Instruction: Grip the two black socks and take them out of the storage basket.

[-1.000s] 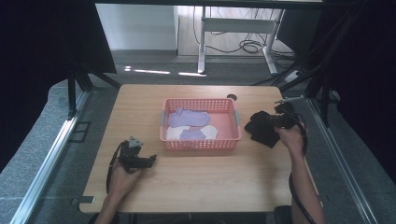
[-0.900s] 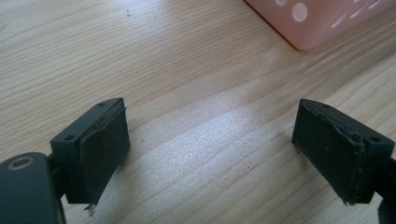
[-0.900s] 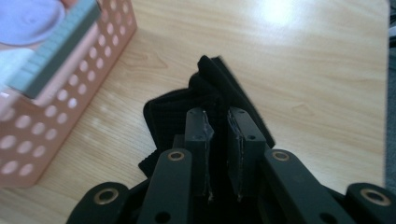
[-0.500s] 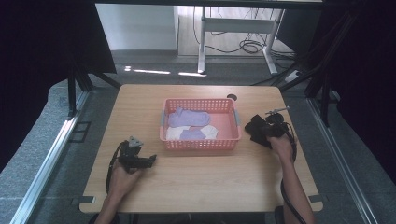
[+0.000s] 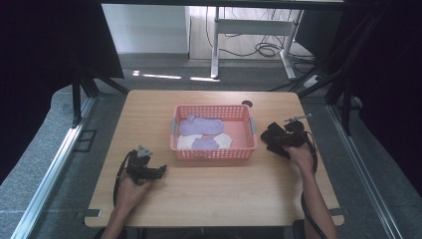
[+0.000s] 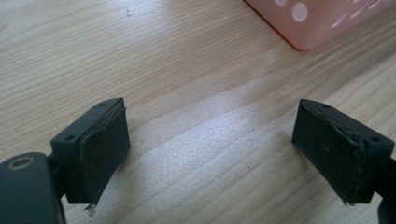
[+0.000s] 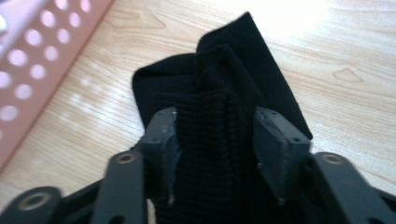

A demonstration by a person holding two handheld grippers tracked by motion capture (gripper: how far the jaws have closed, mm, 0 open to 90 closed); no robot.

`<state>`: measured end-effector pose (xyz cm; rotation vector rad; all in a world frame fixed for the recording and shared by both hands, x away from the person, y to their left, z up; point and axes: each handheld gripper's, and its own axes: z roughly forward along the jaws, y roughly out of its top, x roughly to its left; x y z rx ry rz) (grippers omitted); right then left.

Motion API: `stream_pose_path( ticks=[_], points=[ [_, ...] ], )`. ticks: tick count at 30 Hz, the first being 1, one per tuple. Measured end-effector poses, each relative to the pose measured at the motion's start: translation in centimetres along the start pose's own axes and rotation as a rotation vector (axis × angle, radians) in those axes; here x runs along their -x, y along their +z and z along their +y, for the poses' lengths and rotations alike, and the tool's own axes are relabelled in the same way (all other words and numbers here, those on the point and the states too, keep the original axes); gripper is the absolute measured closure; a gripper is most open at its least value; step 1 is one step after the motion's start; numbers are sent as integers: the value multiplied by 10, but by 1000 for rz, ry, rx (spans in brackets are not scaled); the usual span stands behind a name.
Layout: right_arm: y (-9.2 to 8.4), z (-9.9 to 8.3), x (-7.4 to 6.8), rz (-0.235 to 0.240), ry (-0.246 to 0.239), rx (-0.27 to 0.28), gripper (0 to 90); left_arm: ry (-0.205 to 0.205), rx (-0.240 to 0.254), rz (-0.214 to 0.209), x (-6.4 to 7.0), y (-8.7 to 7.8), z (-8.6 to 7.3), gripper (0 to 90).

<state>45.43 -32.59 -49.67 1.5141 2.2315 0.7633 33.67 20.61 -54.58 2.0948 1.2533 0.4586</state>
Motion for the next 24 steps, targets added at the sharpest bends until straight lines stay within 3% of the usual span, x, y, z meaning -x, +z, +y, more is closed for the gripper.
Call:
stream_pose_path(
  ticks=[9,24],
  points=[
    [-21,8,-8,-10,-58,31,305,-1,0,0,0,0,0,107],
    [-54,14,-23,23,-111,64,170,-1,0,0,0,0,0,107]
  ],
)
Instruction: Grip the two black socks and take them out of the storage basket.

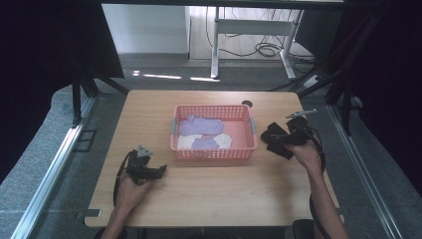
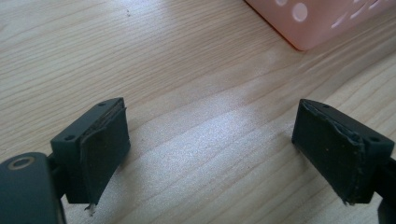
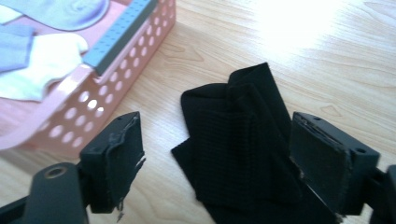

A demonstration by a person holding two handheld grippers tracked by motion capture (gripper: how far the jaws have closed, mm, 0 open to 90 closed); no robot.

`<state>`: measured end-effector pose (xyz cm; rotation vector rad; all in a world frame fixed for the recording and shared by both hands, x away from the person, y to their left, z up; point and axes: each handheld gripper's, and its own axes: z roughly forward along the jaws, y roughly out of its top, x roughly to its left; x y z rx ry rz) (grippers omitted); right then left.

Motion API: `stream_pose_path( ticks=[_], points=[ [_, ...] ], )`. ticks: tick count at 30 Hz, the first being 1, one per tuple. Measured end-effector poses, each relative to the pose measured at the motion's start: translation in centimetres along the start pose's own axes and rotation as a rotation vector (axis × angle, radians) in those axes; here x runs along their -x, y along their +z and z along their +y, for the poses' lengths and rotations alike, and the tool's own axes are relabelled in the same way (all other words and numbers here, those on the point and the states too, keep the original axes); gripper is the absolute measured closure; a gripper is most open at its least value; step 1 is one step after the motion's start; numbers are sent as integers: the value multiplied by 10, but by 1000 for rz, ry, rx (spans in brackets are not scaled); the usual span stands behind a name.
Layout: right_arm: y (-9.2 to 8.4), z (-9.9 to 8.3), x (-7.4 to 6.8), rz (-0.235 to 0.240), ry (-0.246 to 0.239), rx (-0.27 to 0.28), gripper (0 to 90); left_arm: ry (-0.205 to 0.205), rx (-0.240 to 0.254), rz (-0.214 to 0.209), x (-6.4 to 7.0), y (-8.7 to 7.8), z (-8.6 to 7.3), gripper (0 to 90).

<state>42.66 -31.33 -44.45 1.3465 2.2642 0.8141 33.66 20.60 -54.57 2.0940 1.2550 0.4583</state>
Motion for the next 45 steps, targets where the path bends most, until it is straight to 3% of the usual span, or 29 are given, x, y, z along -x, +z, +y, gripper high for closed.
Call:
stream_pose_path(
  ticks=[10,24,34,45],
  points=[
    [-16,-2,-17,7,-41,6,134,0,0,0,0,0,0,108],
    [-20,-18,-54,50,-114,13,108,0,-1,1,0,0,0,108],
    [-12,-34,-81,93,-146,5,114,0,-1,1,0,0,0,108],
    [5,-56,-96,115,-166,-21,131,-5,4,1,1,0,0,109]
  ],
)
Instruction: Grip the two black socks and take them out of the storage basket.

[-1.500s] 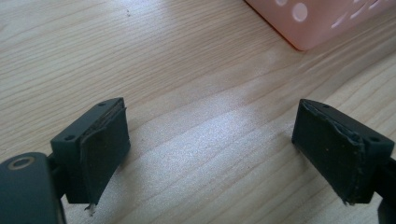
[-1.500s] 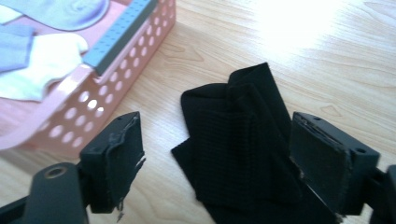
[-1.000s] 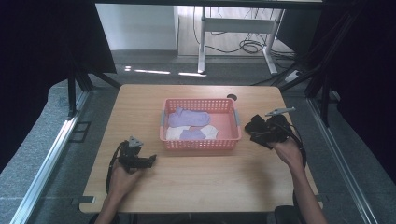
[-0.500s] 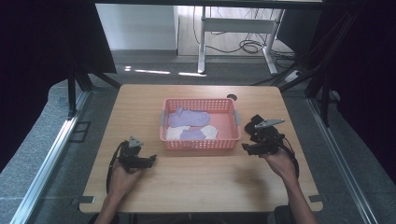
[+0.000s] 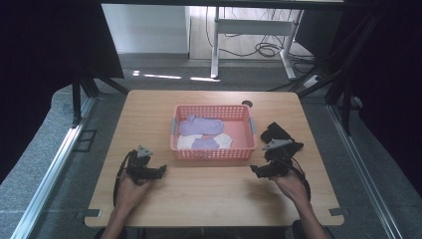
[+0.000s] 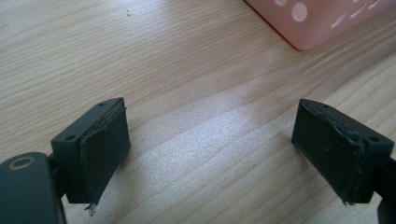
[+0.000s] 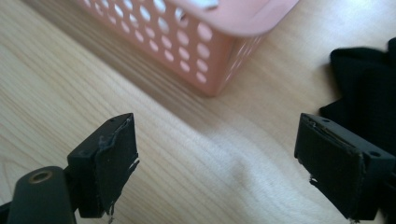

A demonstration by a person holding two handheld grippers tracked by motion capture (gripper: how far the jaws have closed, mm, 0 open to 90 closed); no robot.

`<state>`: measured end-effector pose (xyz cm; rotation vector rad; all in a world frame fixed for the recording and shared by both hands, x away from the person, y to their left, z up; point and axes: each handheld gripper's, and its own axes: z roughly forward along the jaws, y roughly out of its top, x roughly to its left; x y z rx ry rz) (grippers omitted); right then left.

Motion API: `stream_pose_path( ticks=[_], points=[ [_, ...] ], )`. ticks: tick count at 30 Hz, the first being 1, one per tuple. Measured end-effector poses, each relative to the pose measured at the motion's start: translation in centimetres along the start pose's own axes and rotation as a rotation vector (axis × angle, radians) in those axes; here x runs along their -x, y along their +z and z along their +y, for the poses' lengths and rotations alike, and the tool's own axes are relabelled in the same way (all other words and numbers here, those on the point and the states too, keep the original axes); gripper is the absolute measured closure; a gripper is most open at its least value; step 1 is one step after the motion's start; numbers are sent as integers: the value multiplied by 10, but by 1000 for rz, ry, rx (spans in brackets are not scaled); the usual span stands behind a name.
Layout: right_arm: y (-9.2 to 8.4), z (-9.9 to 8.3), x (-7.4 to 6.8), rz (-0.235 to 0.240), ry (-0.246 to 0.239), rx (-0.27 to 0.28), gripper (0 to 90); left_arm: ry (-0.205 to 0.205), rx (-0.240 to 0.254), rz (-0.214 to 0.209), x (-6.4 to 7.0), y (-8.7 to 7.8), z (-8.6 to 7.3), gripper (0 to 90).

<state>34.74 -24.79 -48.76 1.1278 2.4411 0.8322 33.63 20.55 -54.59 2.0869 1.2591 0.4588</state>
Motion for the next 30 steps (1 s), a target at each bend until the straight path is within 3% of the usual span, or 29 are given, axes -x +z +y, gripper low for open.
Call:
stream_pose_path(
  ticks=[13,21,27,30],
  points=[
    [25,-21,-9,26,3,-35,130,-2,2,0,0,0,0,109],
    [32,-28,-8,35,12,-6,110,-2,3,0,0,0,0,109],
    [38,-35,-6,42,28,20,0,-2,3,0,0,0,0,109],
    [39,-39,-4,31,38,71,0,-2,3,0,0,0,0,109]
  ],
)
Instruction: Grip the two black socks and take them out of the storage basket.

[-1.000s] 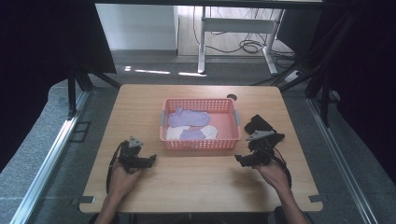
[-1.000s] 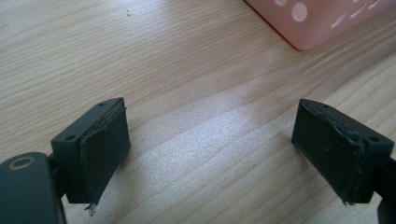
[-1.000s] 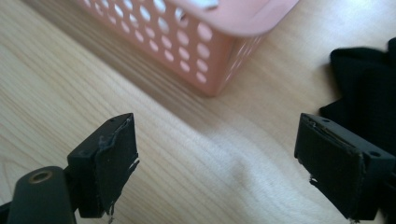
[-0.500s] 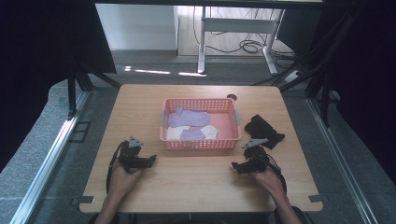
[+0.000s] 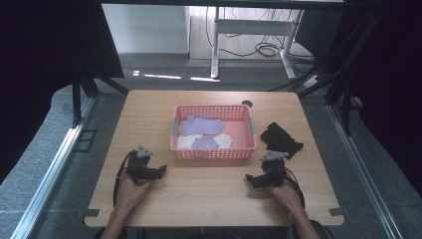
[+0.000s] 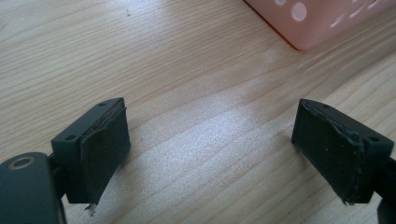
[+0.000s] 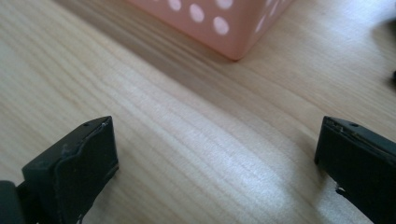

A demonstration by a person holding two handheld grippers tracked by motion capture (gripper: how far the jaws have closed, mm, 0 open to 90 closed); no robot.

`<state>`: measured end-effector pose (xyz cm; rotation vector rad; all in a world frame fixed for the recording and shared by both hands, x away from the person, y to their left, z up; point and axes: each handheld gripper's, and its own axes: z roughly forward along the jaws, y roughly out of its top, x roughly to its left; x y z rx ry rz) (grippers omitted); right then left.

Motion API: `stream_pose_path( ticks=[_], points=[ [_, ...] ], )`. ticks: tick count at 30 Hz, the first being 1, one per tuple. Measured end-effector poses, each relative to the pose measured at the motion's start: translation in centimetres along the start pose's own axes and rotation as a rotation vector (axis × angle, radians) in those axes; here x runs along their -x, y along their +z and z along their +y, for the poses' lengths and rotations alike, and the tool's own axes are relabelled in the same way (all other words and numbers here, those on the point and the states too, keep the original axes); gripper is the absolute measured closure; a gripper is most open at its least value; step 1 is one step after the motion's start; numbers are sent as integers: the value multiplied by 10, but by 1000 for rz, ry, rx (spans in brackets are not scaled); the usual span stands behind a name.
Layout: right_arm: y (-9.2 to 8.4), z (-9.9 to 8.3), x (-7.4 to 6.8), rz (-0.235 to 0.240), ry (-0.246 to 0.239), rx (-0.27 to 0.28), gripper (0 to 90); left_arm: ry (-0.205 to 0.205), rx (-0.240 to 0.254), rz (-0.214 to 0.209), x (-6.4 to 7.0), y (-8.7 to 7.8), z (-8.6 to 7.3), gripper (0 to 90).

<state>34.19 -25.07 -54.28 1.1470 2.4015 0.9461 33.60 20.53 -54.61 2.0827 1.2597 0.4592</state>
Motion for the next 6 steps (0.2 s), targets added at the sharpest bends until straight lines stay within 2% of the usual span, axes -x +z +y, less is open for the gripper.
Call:
stream_pose_path(
  ticks=[6],
  points=[
    [1,-1,0,-6,6,15,0,0,0,0,0,0,0,109]
  ],
)
